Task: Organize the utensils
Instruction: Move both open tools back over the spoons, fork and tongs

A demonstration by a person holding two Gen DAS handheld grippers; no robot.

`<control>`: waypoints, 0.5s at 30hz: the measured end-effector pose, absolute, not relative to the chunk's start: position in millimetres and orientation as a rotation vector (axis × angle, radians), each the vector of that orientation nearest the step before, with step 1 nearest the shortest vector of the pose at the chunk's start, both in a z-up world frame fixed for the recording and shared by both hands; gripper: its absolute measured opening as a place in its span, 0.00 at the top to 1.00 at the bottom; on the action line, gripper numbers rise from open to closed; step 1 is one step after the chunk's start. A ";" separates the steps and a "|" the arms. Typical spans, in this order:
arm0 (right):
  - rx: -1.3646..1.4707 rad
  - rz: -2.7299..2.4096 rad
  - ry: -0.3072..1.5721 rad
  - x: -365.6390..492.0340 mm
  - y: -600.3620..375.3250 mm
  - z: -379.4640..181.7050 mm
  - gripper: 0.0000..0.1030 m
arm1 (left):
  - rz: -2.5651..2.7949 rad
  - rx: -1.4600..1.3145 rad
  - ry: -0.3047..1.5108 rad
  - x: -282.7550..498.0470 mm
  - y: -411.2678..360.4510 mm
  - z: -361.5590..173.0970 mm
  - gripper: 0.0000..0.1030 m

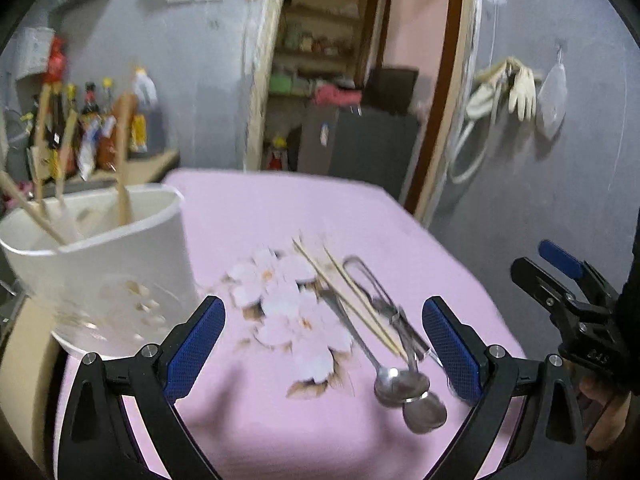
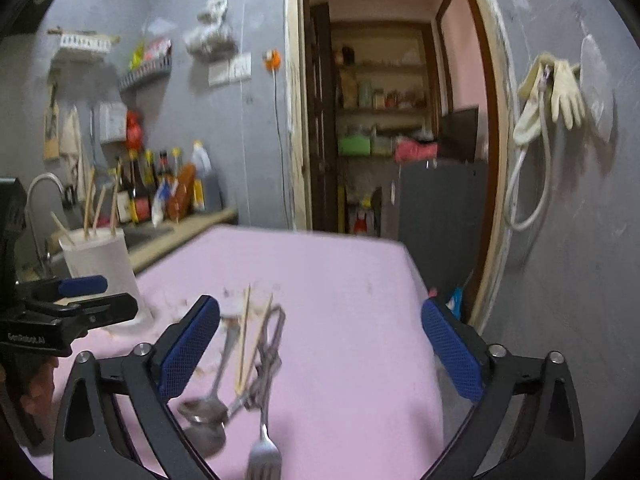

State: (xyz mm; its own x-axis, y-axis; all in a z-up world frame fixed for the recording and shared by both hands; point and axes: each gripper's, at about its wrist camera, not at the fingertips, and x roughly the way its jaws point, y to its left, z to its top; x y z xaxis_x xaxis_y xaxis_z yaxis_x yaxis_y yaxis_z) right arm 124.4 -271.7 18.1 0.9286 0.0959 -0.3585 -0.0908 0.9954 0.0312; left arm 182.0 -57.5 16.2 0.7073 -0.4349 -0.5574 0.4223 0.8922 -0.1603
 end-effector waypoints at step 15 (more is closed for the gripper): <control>0.068 0.173 0.631 154.8 -281.3 -15.0 0.57 | -0.588 0.028 0.934 226.0 -90.3 -24.0 0.55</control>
State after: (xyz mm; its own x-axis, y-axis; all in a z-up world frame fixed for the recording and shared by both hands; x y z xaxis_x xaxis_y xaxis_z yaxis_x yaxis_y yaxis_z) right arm 154.8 -281.3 -15.0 0.7936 0.1810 -0.5809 -0.1397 0.9834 0.1155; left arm 226.0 -90.3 -24.0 0.4502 -0.4638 -0.7630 0.4874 0.8436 -0.2252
